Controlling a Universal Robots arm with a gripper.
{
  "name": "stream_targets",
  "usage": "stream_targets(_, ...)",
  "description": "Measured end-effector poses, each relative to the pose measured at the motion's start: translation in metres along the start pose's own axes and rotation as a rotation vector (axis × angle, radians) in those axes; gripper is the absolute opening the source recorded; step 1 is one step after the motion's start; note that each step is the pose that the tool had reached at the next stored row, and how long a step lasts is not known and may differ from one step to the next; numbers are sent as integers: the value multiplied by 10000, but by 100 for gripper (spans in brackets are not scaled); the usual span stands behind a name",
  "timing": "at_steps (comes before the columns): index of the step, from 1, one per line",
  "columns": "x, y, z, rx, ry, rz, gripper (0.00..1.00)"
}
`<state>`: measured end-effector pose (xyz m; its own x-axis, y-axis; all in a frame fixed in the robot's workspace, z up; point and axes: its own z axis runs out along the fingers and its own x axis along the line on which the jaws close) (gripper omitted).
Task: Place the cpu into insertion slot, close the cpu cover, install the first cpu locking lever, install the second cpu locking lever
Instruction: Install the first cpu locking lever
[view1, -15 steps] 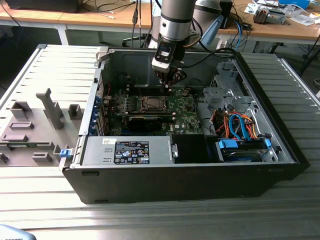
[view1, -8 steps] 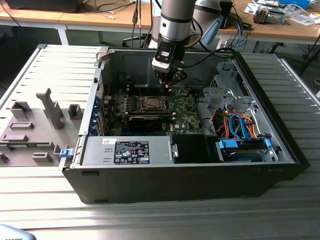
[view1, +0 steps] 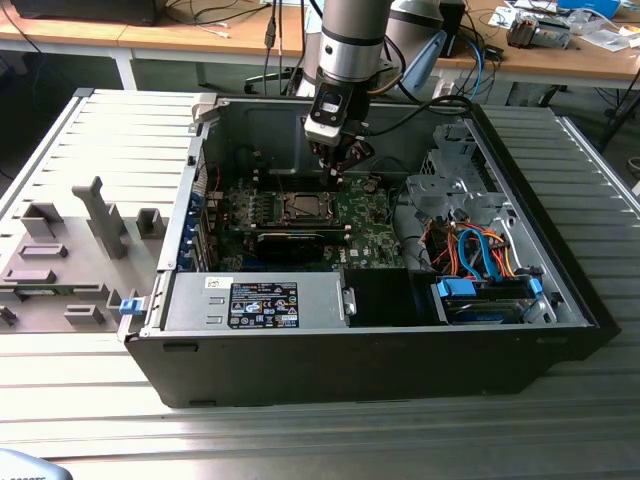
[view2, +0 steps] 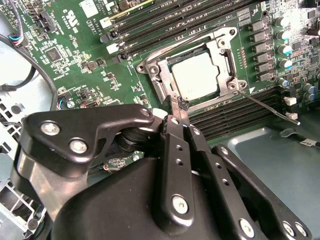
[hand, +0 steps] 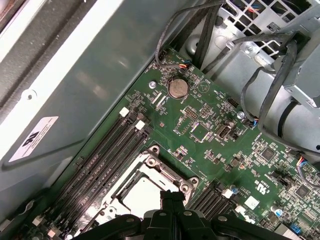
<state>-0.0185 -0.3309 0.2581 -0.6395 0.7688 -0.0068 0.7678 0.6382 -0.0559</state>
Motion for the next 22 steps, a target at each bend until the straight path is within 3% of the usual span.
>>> stream_targets(14, 0, 0, 0, -2, -8, -132, 11)
stream_targets(22, 0, 0, 0, -5, -23, -397, 11)
